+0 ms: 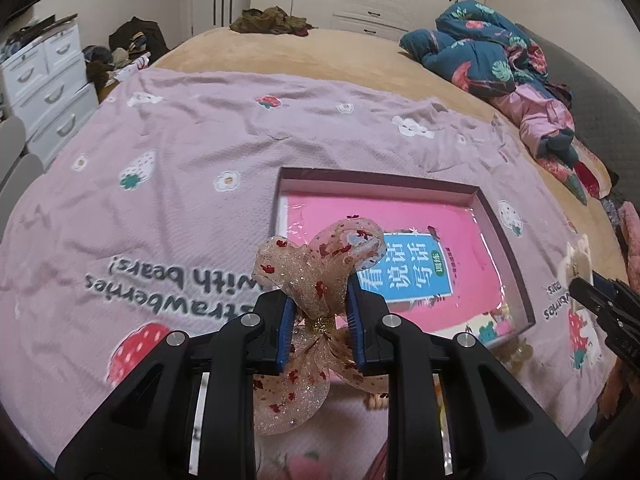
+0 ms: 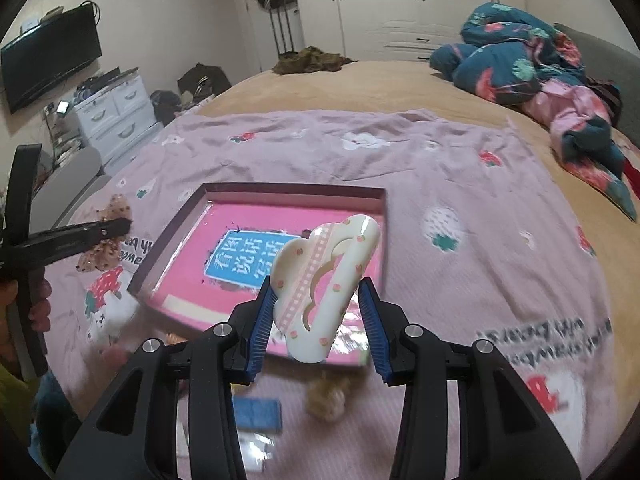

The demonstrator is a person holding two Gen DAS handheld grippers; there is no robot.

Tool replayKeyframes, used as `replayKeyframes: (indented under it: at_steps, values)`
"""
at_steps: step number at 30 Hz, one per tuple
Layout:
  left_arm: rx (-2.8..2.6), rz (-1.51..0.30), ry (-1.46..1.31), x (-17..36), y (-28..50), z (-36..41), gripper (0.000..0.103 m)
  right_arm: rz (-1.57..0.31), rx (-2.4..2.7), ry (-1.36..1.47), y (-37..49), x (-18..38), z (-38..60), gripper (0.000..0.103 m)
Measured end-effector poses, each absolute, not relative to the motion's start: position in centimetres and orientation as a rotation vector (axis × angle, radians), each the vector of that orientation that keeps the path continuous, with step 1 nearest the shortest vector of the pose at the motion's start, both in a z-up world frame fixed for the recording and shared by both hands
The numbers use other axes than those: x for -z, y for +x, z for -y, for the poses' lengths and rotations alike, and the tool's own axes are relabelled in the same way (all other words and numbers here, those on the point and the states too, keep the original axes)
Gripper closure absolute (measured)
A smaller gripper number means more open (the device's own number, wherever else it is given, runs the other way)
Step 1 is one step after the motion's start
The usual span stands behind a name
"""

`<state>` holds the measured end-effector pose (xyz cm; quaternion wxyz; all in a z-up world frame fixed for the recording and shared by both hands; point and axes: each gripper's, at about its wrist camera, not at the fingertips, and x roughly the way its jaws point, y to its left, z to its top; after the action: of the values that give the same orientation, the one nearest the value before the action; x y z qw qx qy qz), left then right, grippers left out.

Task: Organize jewelry
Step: 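Carry the bow clip and cloud clip into the tray and open both tools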

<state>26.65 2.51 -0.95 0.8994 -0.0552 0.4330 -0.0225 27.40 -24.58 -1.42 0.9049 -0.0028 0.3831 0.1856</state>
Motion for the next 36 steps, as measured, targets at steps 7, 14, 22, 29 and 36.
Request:
replayKeyframes:
  at_steps: [7,14,22,29,36]
  values:
    - [0.064,-0.950,-0.074,3.8,29.6,-0.9,0.087,-0.893,-0.411,-0.044,31.5,5.3,21.8,0.062]
    - [0.075,-1.007,-0.020,7.1,31.1,0.3,0.086,-0.970,-0.390,-0.059,33.3,9.0,20.9,0.062]
    - [0.072,-1.038,0.006,8.9,31.4,0.5,0.080,-1.008,-0.366,-0.064,34.1,10.6,20.8,0.062]
    - [0.065,-1.046,0.004,9.3,31.4,0.1,0.070,-1.016,-0.358,-0.055,34.3,10.8,21.0,0.058]
    - [0.069,-1.038,-0.002,8.9,30.9,-0.1,0.046,-0.976,-0.348,-0.032,33.1,9.6,22.0,0.039]
